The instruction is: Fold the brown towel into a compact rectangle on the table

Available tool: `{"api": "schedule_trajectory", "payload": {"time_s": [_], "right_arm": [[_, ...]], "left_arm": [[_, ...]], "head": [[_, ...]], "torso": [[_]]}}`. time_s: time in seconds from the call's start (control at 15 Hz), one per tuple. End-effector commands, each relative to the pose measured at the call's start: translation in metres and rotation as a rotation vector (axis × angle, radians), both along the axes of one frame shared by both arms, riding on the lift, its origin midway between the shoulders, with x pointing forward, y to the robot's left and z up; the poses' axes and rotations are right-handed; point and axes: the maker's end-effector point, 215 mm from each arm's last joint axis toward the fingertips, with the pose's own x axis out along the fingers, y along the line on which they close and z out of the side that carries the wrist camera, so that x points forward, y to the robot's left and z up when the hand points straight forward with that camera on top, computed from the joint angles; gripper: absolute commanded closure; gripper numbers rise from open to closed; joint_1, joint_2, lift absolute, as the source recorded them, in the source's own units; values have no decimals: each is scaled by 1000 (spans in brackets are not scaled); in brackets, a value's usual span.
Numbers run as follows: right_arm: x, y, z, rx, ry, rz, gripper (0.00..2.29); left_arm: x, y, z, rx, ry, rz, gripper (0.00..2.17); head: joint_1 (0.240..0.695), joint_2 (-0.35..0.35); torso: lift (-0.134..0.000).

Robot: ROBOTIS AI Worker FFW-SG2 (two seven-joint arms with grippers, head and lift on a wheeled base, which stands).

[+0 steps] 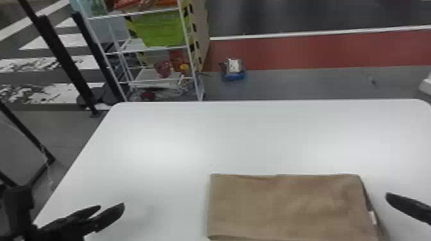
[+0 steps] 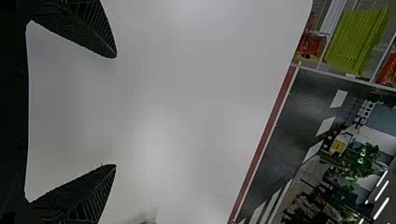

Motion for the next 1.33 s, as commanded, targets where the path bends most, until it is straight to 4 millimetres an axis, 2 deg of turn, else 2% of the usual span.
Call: {"api": "schedule_trajectory", "payload": {"time_s": [0.0, 0.07, 0.13, 0.47, 0.53, 0.6, 0.8, 1.07, 1.27], "right_arm": [[-28, 9, -7, 134, 182, 27, 775], [-38, 15, -9, 158, 225, 36, 775], [-37, 15, -4, 156, 229, 35, 775], [-1, 5, 28, 120, 147, 10, 772], [6, 3, 32, 114, 139, 4, 677], [6, 6, 29, 117, 145, 8, 508], [4, 14, 14, 113, 183, 12, 427], [0, 20, -3, 108, 227, 16, 414], [1, 30, -8, 102, 241, 36, 414]], "left_arm": [[1, -3, -2, -3, 2, -1, 36], [1, -3, -2, -2, 3, -2, 36], [2, -5, -2, -2, 4, -4, 36], [1, -3, -2, 0, 4, -2, 36], [1, -3, -2, -3, 3, -4, 36], [1, -3, -1, -3, 2, -3, 36], [0, -3, -2, -3, 3, -3, 36], [0, -3, -2, -2, 4, -2, 36], [1, -3, -2, -1, 1, -4, 36]], "head": [[695, 188], [695, 195], [695, 205], [695, 206], [695, 200], [695, 196], [695, 194], [695, 209], [695, 215]], "torso": [[-124], [-124], [-124], [-124], [-124], [-124], [-124], [-124], [-124]]}}
